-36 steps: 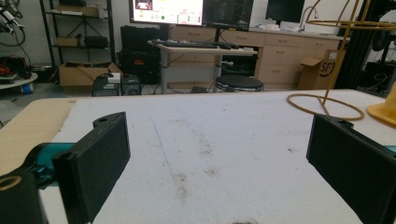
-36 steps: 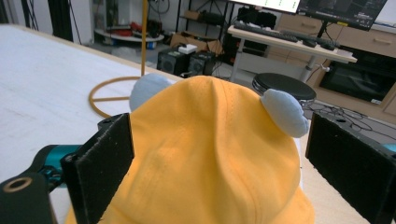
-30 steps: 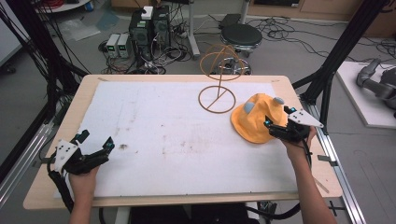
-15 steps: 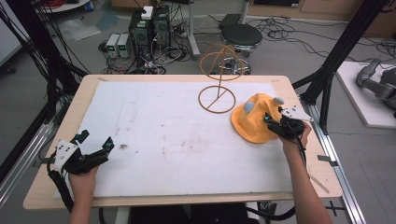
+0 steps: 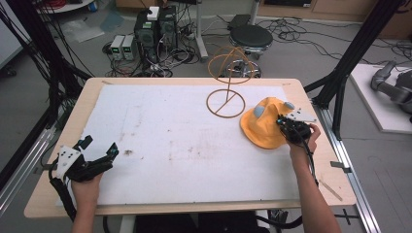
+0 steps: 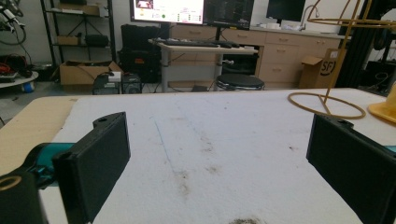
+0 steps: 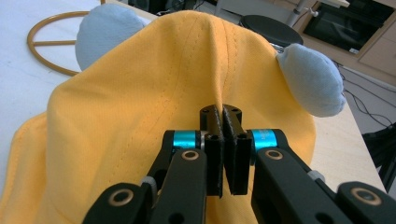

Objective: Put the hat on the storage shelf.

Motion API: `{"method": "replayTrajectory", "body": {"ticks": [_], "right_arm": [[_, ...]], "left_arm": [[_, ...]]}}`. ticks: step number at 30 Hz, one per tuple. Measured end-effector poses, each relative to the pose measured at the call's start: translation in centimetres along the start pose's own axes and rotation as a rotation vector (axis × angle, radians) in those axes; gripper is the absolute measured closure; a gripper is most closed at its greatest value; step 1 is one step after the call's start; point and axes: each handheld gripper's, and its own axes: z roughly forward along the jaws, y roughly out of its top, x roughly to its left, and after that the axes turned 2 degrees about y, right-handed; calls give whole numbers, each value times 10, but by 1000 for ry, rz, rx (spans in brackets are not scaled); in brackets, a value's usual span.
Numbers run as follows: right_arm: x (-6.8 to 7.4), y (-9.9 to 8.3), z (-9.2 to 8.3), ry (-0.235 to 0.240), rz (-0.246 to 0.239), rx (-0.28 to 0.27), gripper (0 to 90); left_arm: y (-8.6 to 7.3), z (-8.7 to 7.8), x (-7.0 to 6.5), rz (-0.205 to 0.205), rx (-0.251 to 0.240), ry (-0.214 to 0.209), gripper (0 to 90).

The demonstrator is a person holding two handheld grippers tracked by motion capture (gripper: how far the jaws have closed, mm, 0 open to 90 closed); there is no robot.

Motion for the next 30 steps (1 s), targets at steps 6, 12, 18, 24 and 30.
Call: {"method": "replayTrajectory", "body": {"ticks": [6,12,18,24,30], "right_arm": [[-8,0,-6,48,103,-24,890],[-15,2,-15,57,166,-83,890],[-23,17,-28,50,193,-164,888],[-29,39,-44,44,192,-239,888],[-33,58,-57,39,189,-293,887]], "left_arm": [[0,0,0,2,1,1,66],[0,0,0,4,5,-2,66],[0,0,-1,3,5,-2,66],[0,0,-1,3,3,-2,66],[0,0,-1,0,1,-1,66]]}}
